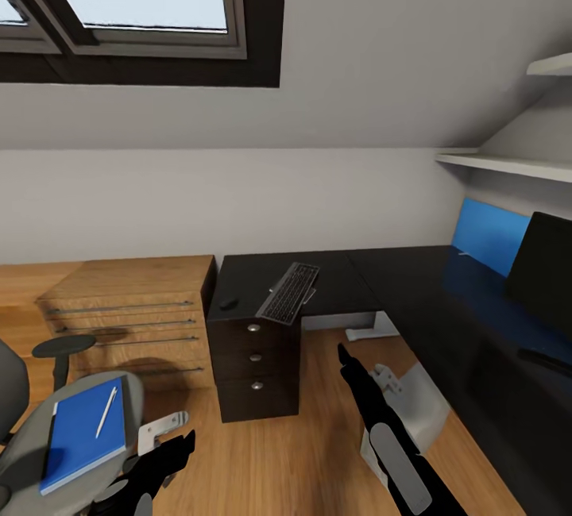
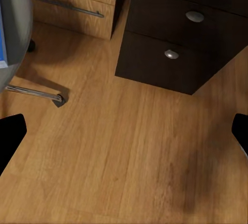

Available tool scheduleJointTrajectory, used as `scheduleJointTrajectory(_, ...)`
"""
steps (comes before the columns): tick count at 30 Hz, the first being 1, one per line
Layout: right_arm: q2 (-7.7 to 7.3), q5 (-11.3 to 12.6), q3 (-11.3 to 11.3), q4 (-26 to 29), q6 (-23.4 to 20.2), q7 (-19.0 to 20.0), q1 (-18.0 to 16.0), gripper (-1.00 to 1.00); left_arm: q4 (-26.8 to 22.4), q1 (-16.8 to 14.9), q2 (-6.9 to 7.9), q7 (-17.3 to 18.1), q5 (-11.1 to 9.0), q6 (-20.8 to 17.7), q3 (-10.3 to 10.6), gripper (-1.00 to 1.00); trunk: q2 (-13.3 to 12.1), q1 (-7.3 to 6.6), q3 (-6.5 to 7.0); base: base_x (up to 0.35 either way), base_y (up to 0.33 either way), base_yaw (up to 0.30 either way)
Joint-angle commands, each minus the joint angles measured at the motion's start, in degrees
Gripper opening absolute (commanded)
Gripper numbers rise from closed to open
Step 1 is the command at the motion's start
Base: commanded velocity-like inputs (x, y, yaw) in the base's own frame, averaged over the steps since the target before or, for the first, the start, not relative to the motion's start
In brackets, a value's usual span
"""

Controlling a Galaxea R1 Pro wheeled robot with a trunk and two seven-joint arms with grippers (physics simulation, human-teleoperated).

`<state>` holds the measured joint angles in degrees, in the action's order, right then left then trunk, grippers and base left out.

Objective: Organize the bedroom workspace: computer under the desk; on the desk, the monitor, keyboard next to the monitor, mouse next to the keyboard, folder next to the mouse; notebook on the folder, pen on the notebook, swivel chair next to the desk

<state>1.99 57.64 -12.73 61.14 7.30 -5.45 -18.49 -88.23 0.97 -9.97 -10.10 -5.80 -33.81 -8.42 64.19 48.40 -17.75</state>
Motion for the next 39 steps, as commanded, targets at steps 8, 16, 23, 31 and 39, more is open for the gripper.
scheduleJointTrajectory(8,-0.13,0.42,-0.20,-0.03,0.48,-0.26,-0.05,1.00,-0.10,0.00,-0.03,-0.51,-0.61,-0.21,-0.02,1.00,2.06,1.11,-0.96,0.000,0.000,0.000)
scheduleJointTrajectory(16,-0.20,0.05,-0.19,0.57,0.58,-0.26,0.03,1.00,-0.05,0.00,-0.03,-0.44,-0.55,-0.20,-0.02,1.00,2.06,1.11,-0.96,0.000,0.000,0.000)
scheduleJointTrajectory(23,0.01,-8.69,-0.89,6.92,0.59,-1.74,2.51,1.00,-0.01,0.00,-0.03,-0.16,-0.53,-0.15,-0.09,1.00,2.06,1.11,-0.96,0.004,0.000,0.000)
scheduleJointTrajectory(31,0.27,-19.51,-1.47,9.37,0.25,-8.19,3.22,1.00,0.77,0.00,-0.03,-0.03,-0.45,-0.12,-0.04,1.00,2.06,1.11,-0.96,0.187,0.000,0.000)
scheduleJointTrajectory(39,0.24,-21.10,-1.65,9.45,0.00,-9.53,3.29,1.00,1.04,0.00,-0.03,-0.17,-0.44,-0.12,-0.02,1.00,2.06,1.11,-0.96,0.270,0.000,0.000)
